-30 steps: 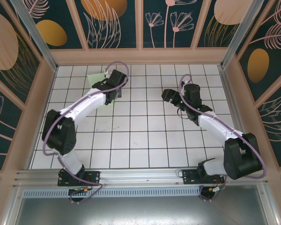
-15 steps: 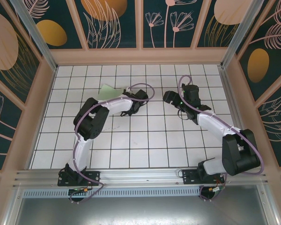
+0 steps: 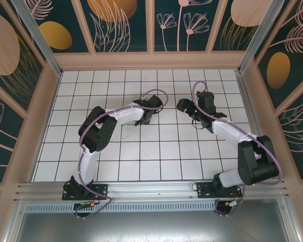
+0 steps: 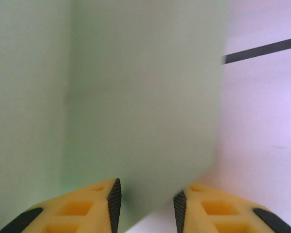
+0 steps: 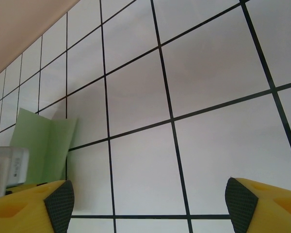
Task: Fold a paper plane with a square sheet of paper (pick it up from the middle)
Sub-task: Turn over the paper at the center of the table, then move the paper to the center of the table.
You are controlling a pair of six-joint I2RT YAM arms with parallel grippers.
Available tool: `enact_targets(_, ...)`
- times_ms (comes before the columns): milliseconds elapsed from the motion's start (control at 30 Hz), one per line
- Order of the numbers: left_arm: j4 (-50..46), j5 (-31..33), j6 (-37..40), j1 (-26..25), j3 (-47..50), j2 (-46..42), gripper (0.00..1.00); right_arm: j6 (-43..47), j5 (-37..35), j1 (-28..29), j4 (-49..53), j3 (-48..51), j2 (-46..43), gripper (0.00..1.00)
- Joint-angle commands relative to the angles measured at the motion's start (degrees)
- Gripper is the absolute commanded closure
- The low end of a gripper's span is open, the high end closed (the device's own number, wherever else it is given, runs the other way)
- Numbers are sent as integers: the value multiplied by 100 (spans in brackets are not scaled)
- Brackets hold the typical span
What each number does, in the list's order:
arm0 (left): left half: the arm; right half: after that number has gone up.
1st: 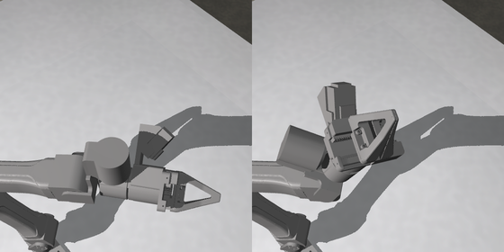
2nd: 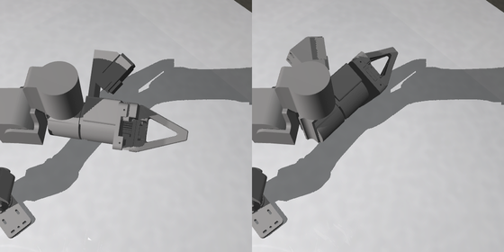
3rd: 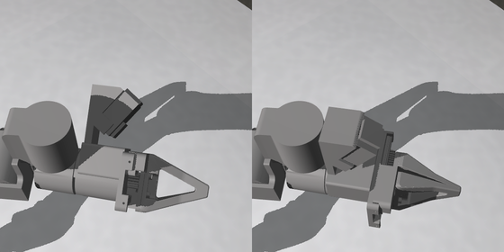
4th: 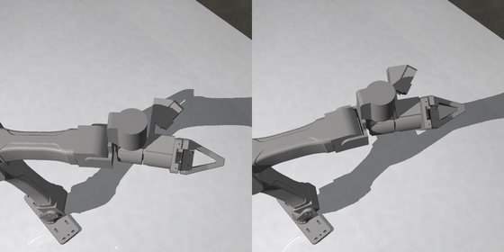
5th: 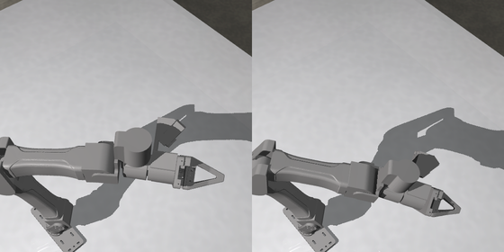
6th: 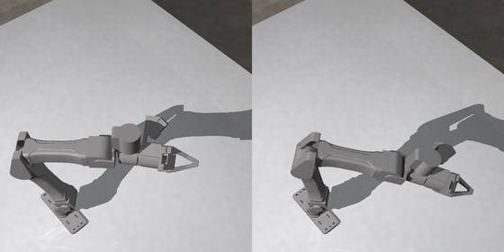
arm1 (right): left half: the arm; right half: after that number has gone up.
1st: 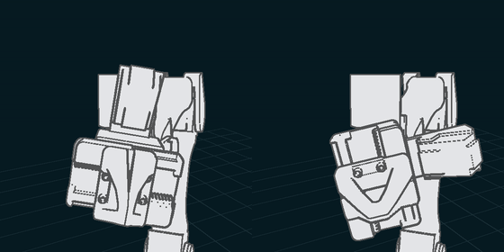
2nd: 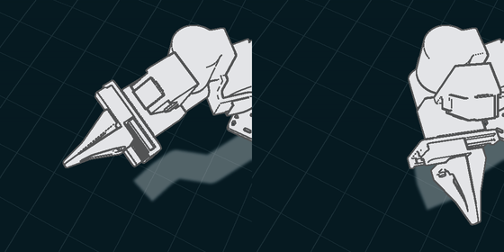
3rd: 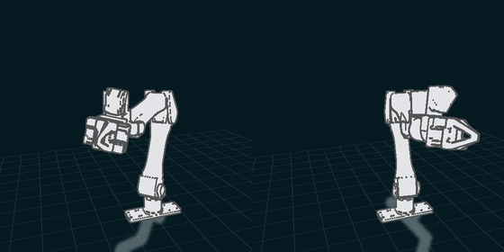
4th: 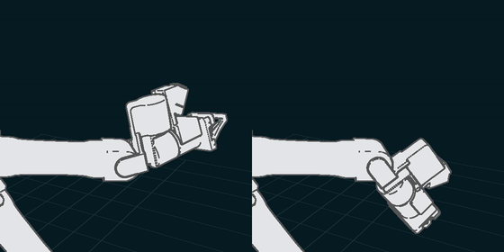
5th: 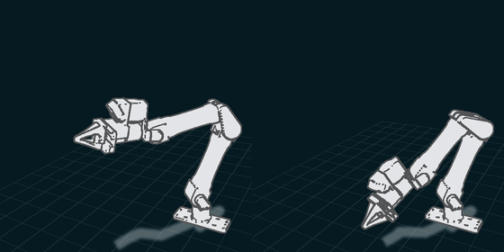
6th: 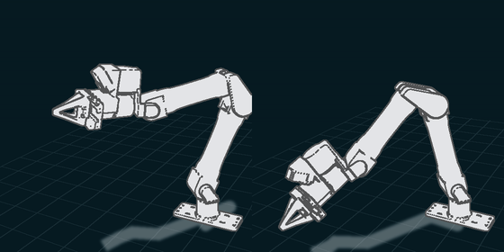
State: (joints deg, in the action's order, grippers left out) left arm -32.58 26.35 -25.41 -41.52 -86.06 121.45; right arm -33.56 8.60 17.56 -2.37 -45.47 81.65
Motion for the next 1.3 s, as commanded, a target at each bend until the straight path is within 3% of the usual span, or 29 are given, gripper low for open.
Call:
enact_targets(0,943,-1686,198,-30,229,-912,53,-97,74,-48,105,-88,92,16)
enact_targets(100,1475,-2386,421,-21,556,-1476,42,-103,136,-43,117,-139,127,16)
enact_targets(200,1754,-2603,494,44,788,-1928,34,-116,296,-23,83,-231,240,17)
enact_targets(433,2702,-2802,-273,793,1862,-2959,16,1,555,534,97,-892,806,29)
enact_targets(567,2730,-2329,-795,1290,2427,-3276,7,33,517,1104,152,-1553,1303,40)
enact_targets(767,2811,-2292,-1457,2020,3270,-3552,4,-27,610,1866,203,-2688,2209,56)
enact_targets(1067,3266,-2852,-2069,3075,4237,-3671,4,-363,115,2612,1853,-5323,4196,59)
enact_targets(1267,3381,-3015,-2118,3194,4343,-3659,4,-285,232,2787,2587,-6455,5180,60)
